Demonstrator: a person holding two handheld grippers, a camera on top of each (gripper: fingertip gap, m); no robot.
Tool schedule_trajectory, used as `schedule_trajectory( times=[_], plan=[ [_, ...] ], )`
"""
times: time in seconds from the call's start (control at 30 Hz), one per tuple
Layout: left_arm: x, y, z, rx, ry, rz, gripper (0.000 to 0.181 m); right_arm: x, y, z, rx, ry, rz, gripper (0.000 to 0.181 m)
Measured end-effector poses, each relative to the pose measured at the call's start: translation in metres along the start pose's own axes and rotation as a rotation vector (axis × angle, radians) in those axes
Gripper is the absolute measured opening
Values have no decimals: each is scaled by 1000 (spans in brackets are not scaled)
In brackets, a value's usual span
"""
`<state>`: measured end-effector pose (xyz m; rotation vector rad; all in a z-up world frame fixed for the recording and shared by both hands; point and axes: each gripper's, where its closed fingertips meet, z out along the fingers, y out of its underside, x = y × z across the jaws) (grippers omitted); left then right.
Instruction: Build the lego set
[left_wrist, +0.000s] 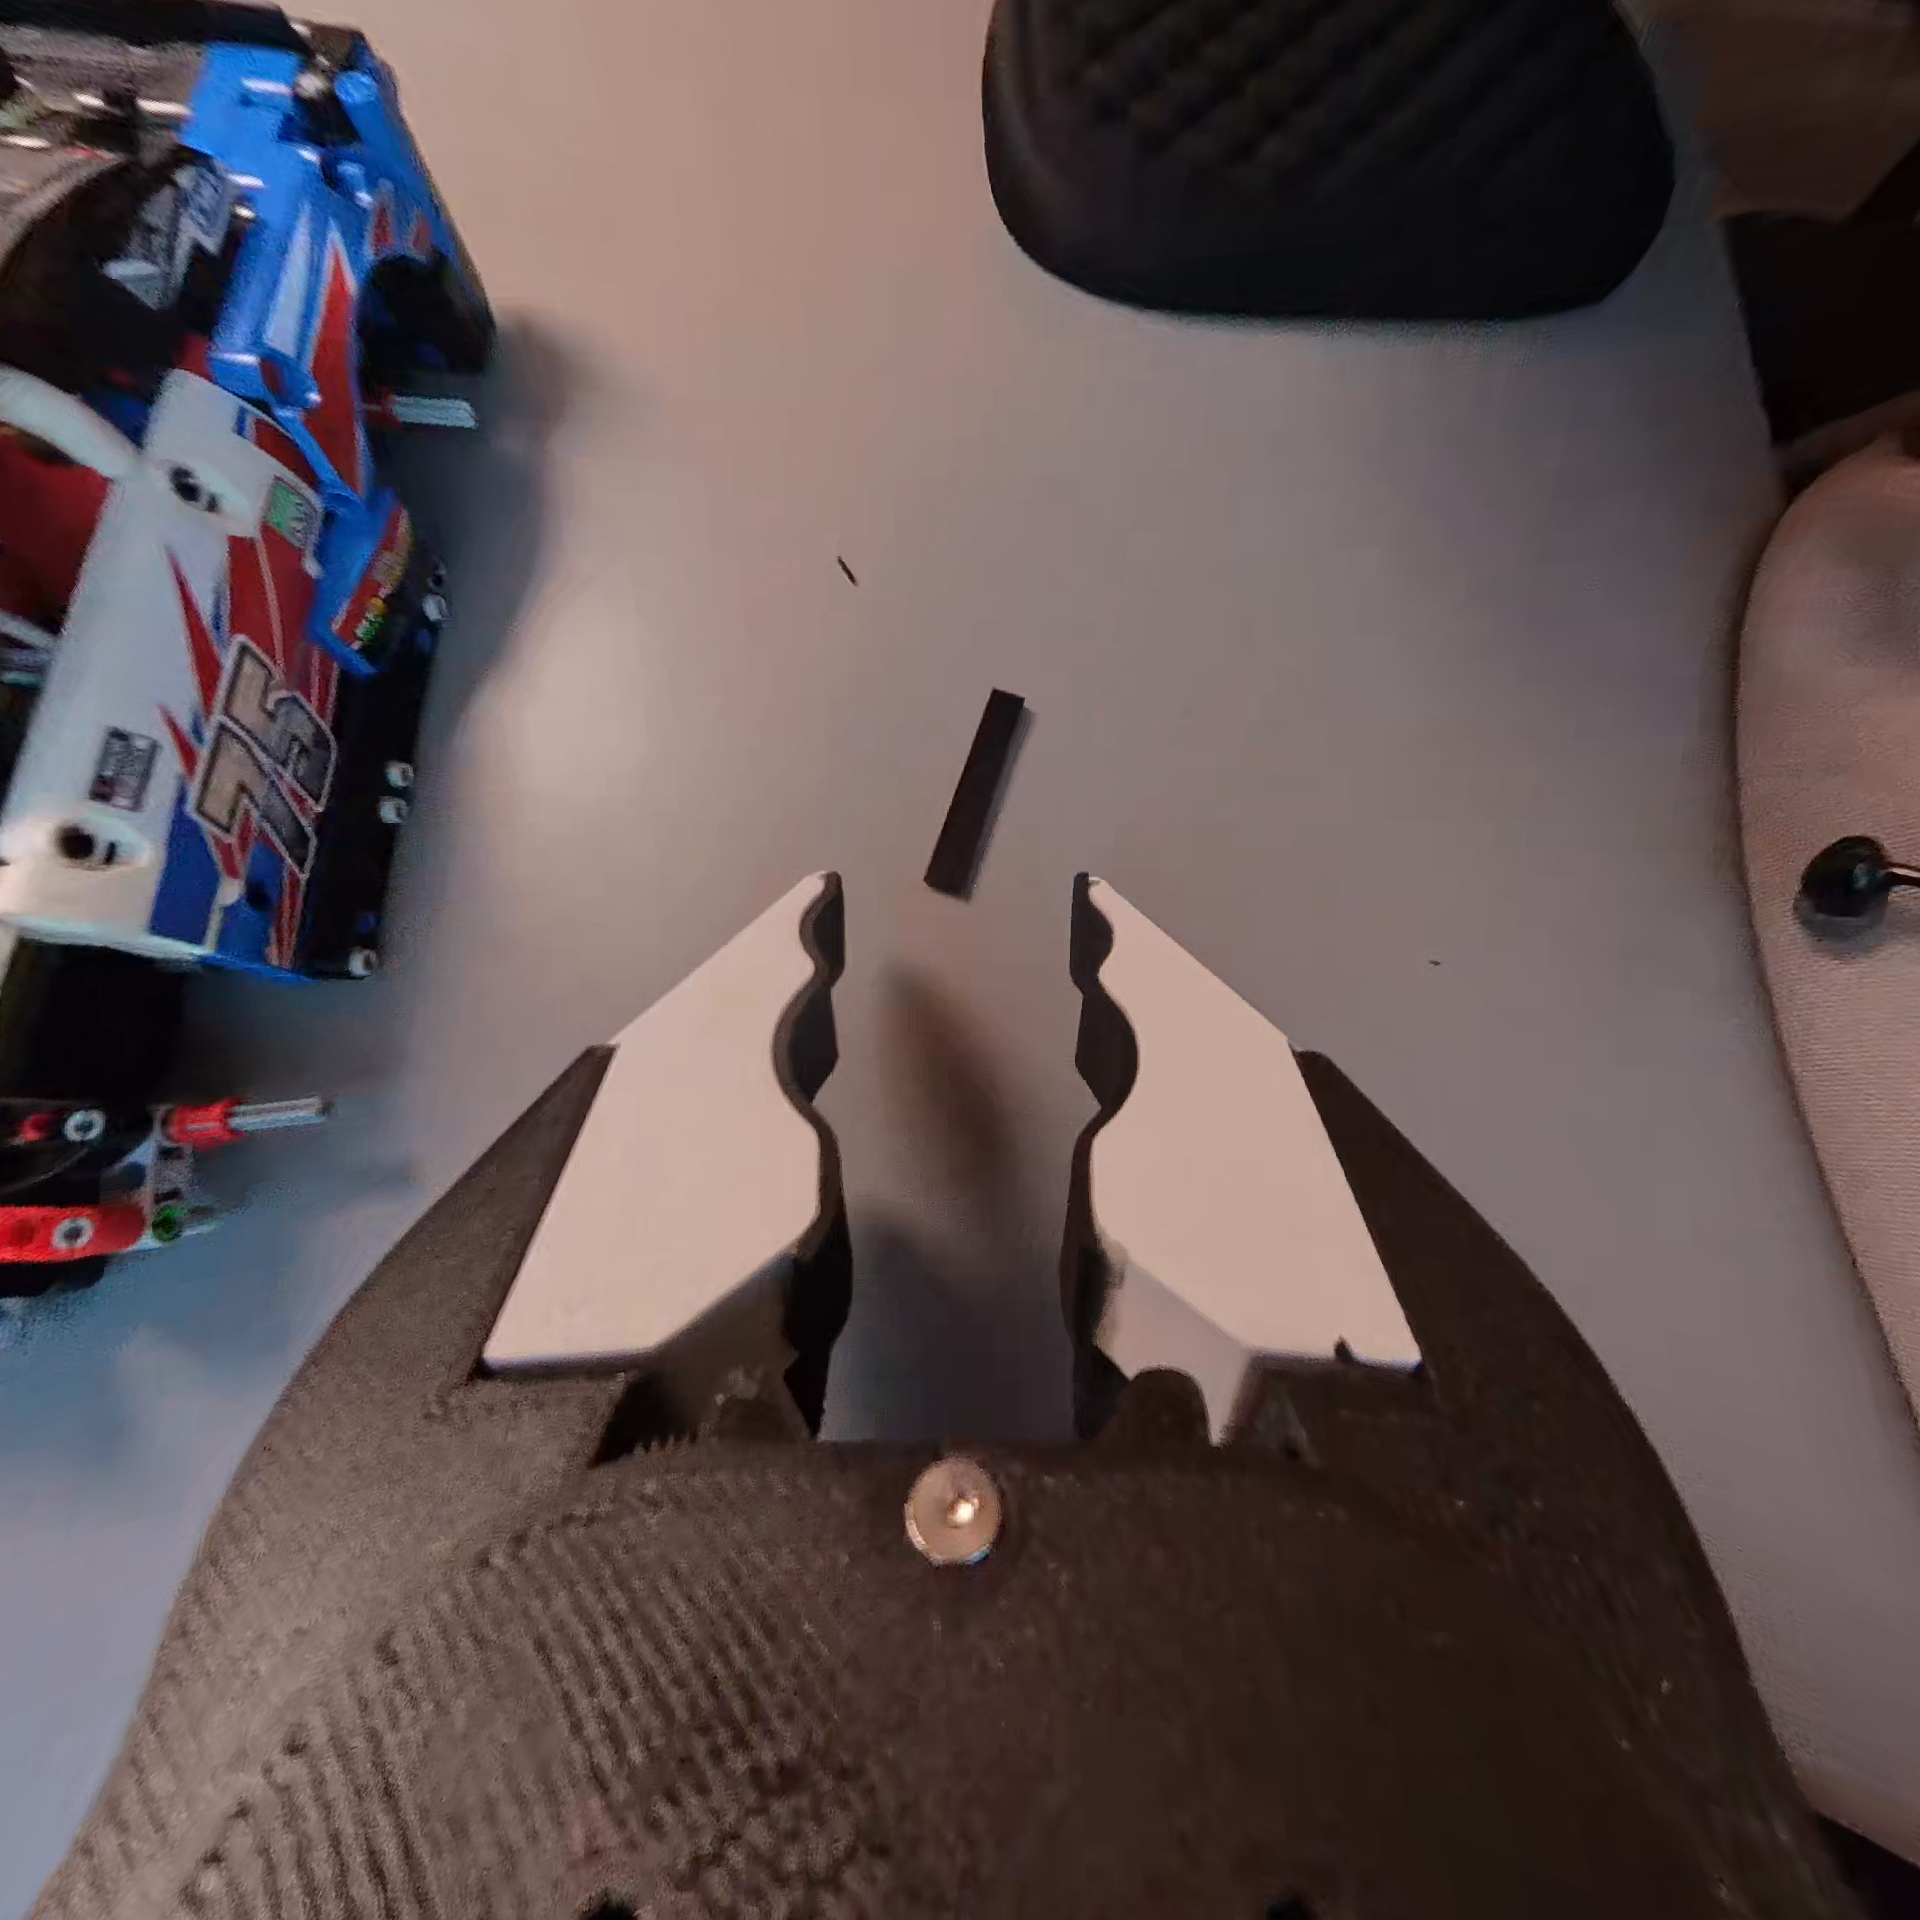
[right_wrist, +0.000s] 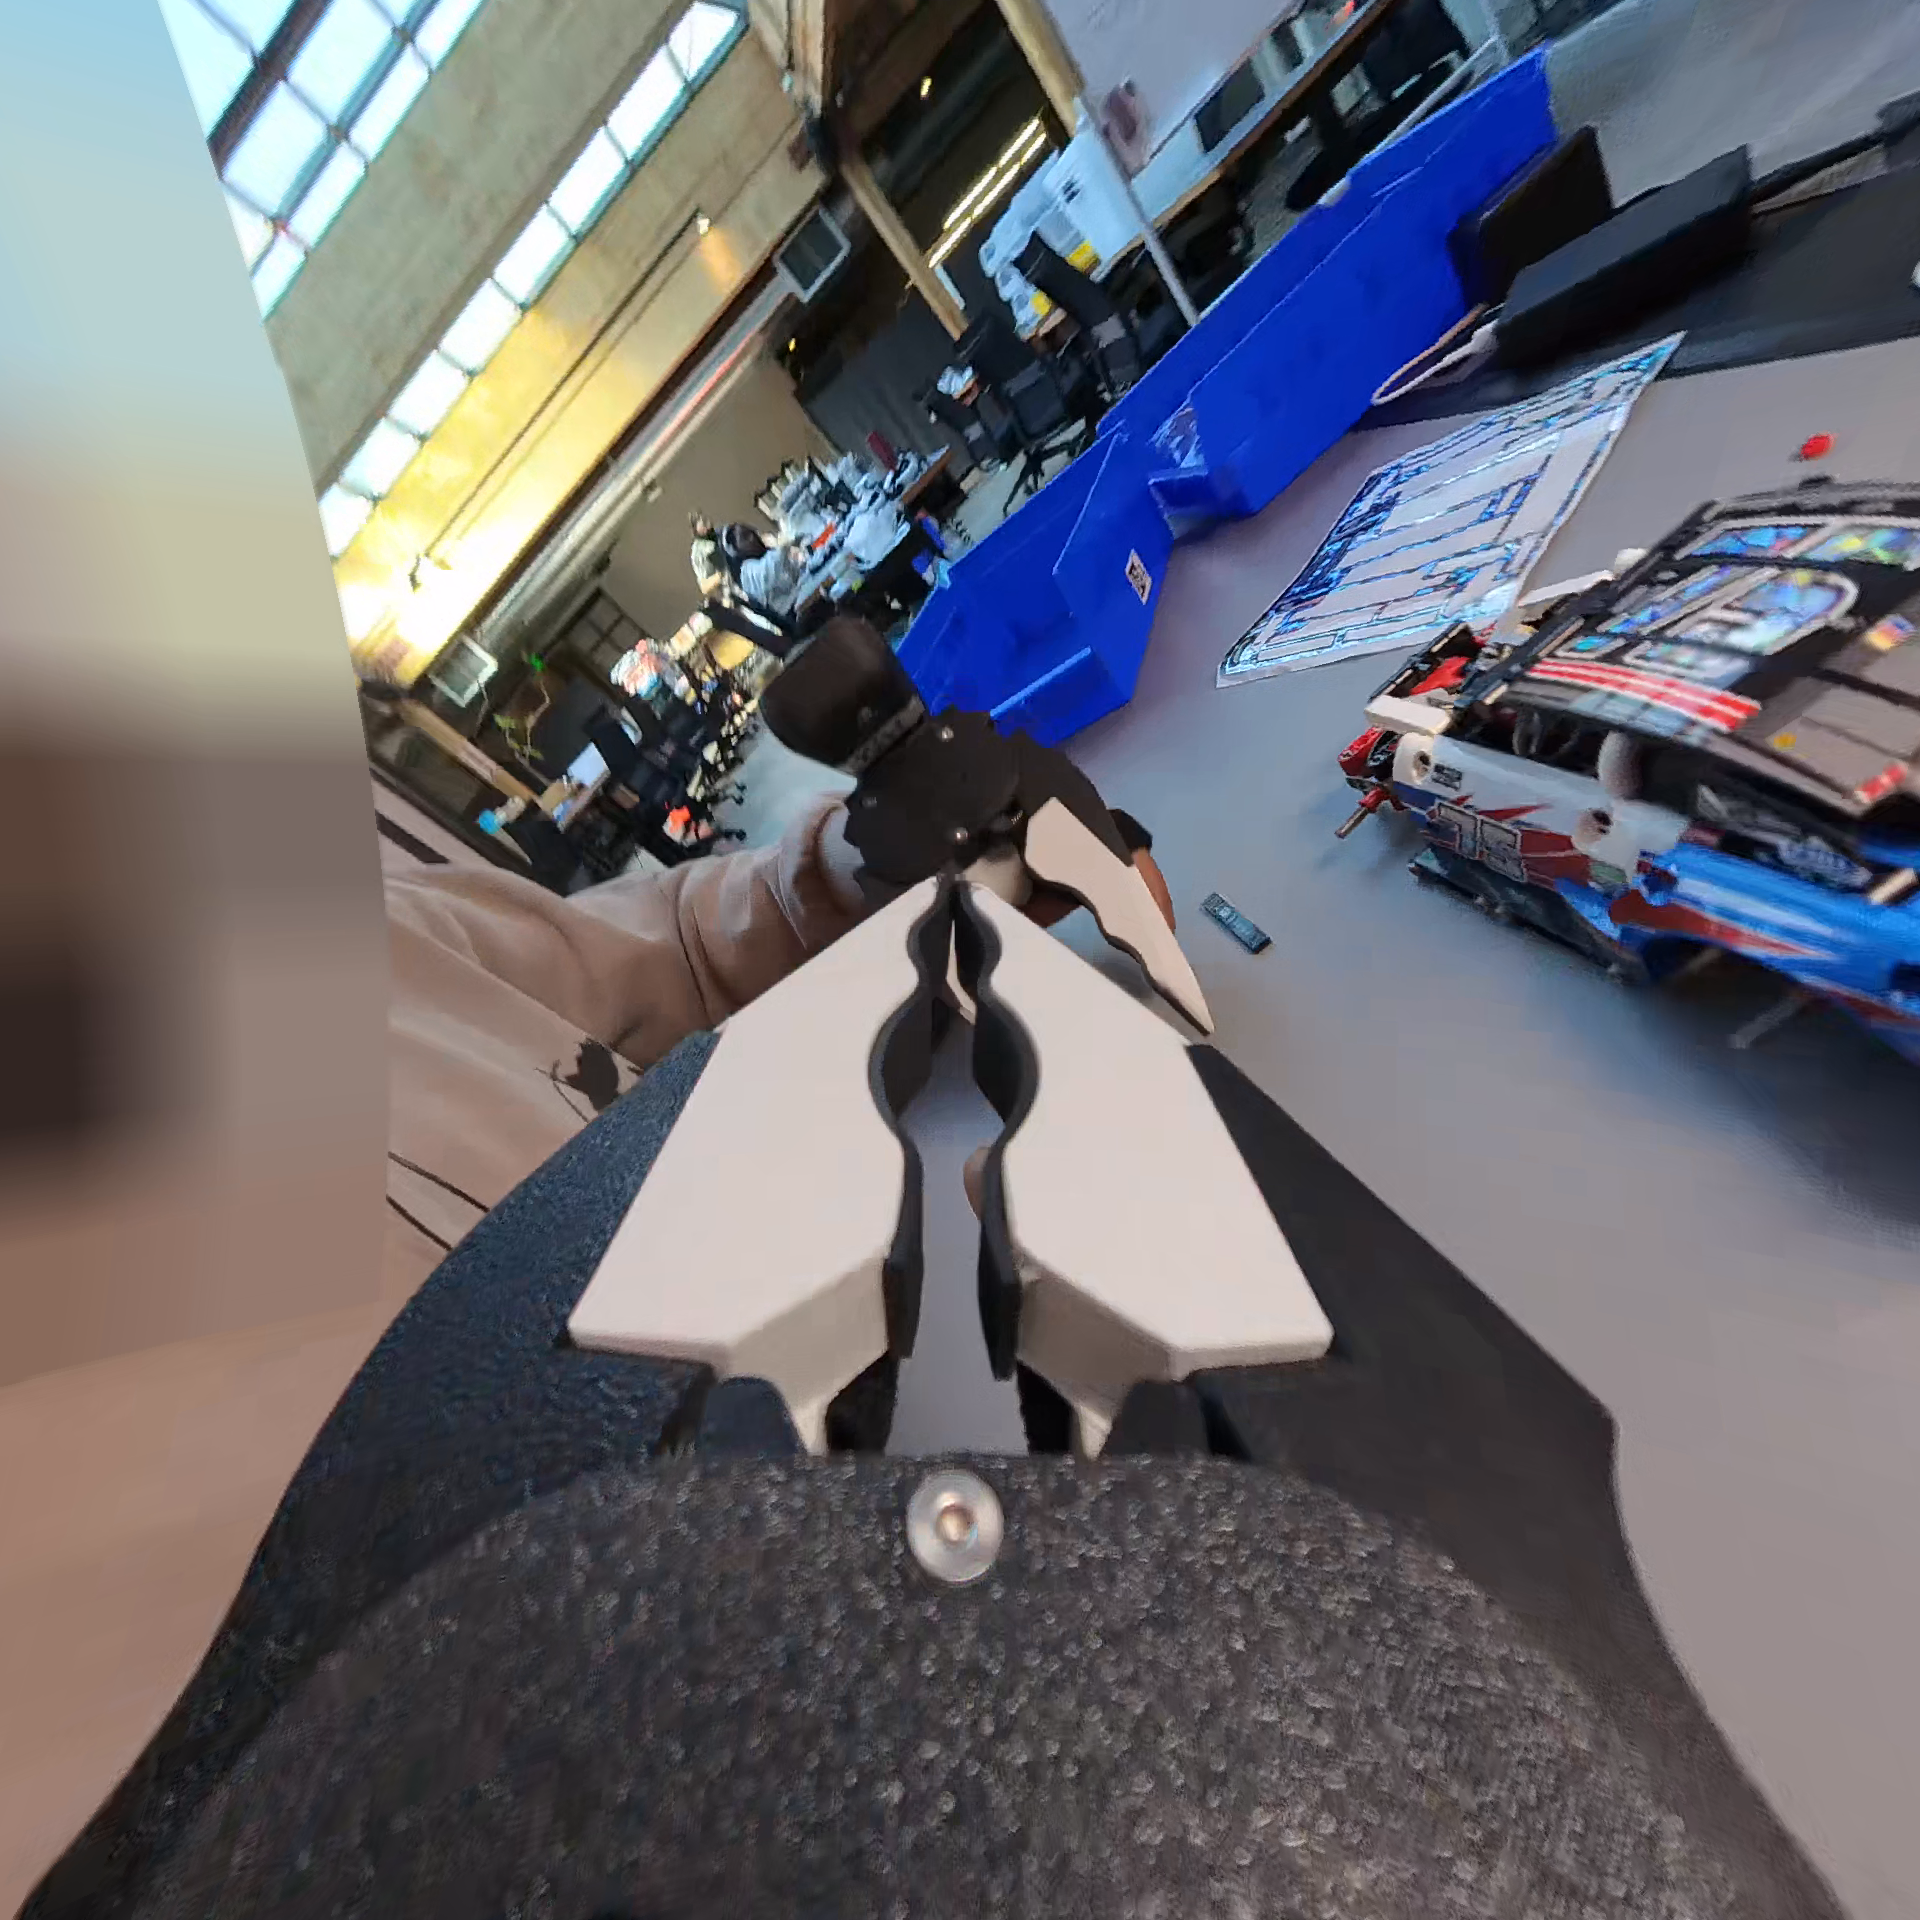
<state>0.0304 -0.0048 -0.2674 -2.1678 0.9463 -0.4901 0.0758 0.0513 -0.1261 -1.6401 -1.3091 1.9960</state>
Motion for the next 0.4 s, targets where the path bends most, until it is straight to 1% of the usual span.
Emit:
schedule_trajectory(
  times=[0.1, 0.2, 0.27, 0.33, 0.4],
  plan=[
    [0, 8, 14, -46, -1, 27, 30, 6, 14, -13, 69, 31, 144, 0],
    [-2, 8, 16, -76, 11, 13, 18, 14, 35, -21, 107, 72, 239, 0],
    [2, 7, 18, -96, 36, 7, 12, 18, 47, -22, 121, 109, 282, 0],
    [6, 6, 20, -107, 30, 10, 6, 19, 57, -20, 136, 138, 311, 0],
    [12, 4, 23, -118, 20, 7, 5, 17, 64, -14, 154, 144, 360, 0]
  ],
)
